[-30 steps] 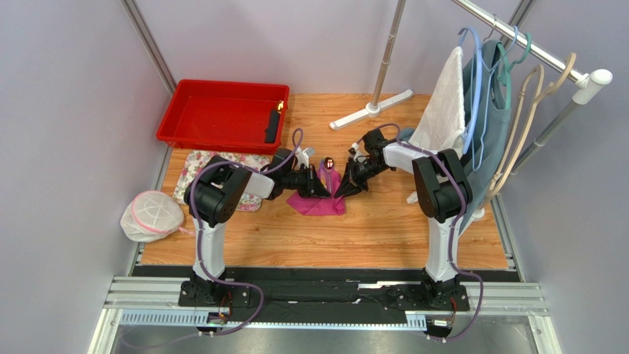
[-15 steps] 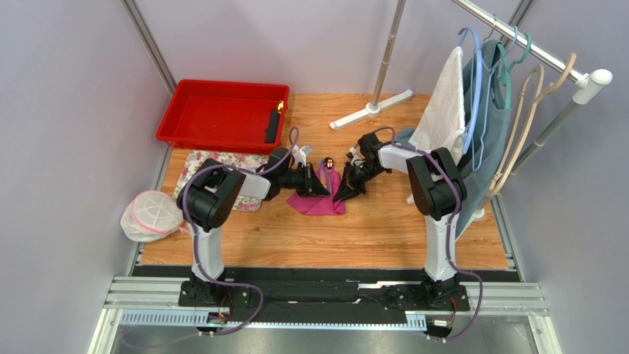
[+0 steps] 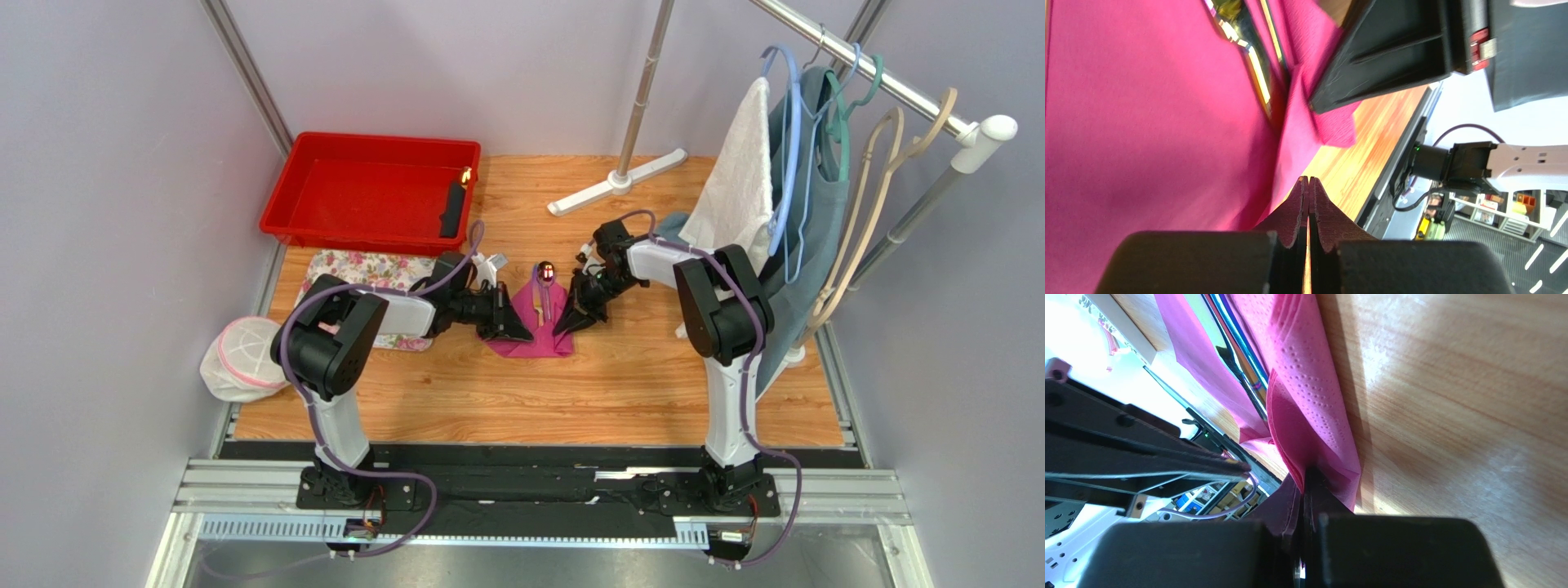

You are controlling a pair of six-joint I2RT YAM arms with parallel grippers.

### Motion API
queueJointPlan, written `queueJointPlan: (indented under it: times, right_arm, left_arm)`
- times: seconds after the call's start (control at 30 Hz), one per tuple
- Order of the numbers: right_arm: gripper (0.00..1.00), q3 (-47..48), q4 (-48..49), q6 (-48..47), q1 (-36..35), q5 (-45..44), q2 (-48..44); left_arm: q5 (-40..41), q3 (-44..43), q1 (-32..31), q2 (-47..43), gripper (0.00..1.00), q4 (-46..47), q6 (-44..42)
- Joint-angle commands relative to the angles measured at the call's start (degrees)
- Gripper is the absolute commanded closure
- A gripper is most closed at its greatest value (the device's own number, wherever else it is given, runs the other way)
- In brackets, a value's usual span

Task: Place the utensils on the paper napkin and roll it up

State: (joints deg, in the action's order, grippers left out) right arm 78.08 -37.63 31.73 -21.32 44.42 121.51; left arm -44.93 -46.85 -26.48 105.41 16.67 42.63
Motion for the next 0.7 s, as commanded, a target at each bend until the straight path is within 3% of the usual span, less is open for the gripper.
queueJointPlan:
  times: [0.0,0.67]
  right_arm:
    - [1.0,1.9,1.3,1.1,-0.6,-0.2,-1.1]
    - [1.0,-0.5,8.1,10.1,-2.6,4.0,-3.7]
  left_arm:
    - [0.5,-0.5,0.3,-0.6,1.0,-3.2,-2.6]
    - [2.7,-4.4,0.2,4.5,1.0,-4.4,-4.0]
